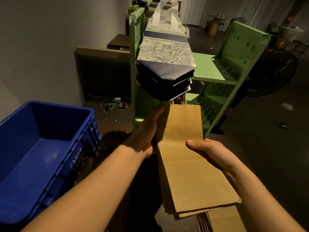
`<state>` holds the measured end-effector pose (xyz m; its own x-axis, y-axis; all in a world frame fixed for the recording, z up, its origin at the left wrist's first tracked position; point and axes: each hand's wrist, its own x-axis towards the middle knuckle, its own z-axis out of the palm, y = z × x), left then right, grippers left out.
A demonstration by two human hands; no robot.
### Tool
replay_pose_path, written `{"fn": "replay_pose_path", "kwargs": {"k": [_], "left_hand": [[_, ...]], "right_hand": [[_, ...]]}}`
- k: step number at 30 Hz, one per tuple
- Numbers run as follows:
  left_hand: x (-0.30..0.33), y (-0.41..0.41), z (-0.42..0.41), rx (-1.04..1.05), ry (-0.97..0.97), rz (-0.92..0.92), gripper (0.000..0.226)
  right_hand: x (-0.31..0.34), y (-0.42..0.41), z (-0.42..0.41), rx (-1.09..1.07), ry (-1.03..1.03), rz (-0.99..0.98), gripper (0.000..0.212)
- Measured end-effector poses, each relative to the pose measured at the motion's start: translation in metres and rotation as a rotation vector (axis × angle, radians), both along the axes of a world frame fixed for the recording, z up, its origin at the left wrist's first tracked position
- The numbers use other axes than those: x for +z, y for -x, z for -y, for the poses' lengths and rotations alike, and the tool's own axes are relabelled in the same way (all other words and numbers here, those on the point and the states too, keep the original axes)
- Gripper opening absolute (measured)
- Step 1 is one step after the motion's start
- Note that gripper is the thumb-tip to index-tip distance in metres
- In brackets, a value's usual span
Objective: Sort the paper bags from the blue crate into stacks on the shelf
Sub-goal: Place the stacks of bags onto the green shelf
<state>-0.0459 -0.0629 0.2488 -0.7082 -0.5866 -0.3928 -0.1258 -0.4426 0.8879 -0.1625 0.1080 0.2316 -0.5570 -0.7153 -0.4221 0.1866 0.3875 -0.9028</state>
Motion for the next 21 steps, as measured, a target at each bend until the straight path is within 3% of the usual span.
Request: {"fn": "replay_pose_path", "kwargs": {"k": [4,7,9,13,19,21], "left_hand": [[0.004,0.001,0.005,0.010,-0.142,-0.033,0.041],[0.007,0.003,0.007,0.028,-0.133,-0.037,0.045],[0.009,0.002,0.007,0.021,-0.140,-0.080,0.046],[0.009,-0.003,0.011,0.004,-0.148,-0.144,0.051],[-0.004,-0.012,0.010,-0.044,-0.124,-0.124,0.056],[-0.008,-0.018,0.009,-0.099,-0.135,-0.086,0.057]], "right_hand": [[0.009,0.004,0.011,0.068,-0.036,-0.055,0.011],[0.013,0.003,0.015,0.097,-0.007,-0.105,0.045],[0.012,0.004,0.013,0.099,0.077,-0.066,0.055],[0.015,0.003,0.018,0.125,0.131,-0.031,0.051],[0.014,0.007,0.034,0.040,-0.022,-0.140,0.054],[0.017,0.009,0.041,-0.033,-0.034,-0.099,0.041]]}}
